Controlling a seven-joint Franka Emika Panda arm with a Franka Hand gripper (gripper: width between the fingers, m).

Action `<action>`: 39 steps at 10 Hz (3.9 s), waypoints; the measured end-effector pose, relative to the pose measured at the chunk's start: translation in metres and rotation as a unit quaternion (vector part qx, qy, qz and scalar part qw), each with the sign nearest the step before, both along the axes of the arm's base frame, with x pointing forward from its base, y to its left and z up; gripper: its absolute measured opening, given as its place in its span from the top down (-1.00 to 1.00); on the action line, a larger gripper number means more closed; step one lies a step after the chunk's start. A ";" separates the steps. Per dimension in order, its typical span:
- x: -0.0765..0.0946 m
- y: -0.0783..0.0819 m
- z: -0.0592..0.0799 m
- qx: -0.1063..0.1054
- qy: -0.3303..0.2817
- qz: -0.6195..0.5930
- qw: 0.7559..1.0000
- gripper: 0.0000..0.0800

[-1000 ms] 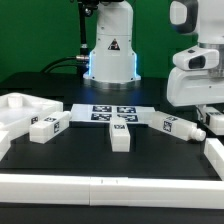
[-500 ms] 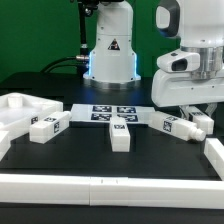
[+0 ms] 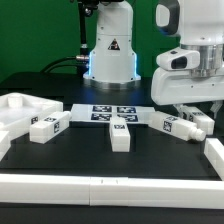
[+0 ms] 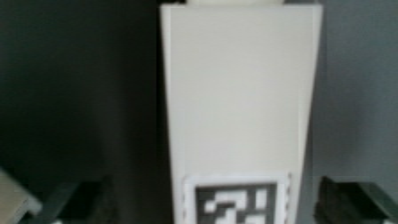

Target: Assemble desk

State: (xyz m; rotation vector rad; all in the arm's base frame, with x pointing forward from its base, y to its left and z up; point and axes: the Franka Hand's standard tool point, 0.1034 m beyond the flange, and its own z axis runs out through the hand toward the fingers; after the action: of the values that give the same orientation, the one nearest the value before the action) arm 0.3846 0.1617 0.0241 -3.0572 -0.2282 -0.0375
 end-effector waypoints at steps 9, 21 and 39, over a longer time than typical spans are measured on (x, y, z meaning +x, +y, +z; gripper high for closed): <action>0.058 -0.093 0.058 -0.011 -0.024 0.130 0.991 -0.62; 0.047 -0.173 -0.015 -0.001 0.016 0.025 1.000 -0.31; -0.035 -0.169 -0.014 -0.010 0.051 -0.047 0.998 -0.25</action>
Offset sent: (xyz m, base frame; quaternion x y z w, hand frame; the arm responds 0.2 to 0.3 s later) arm 0.0388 -0.0706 0.0241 0.0264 -0.0135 -0.0827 0.9961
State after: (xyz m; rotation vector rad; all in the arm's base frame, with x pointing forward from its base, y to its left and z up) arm 0.3495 -0.0078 0.0099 -3.0769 -0.0778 0.1159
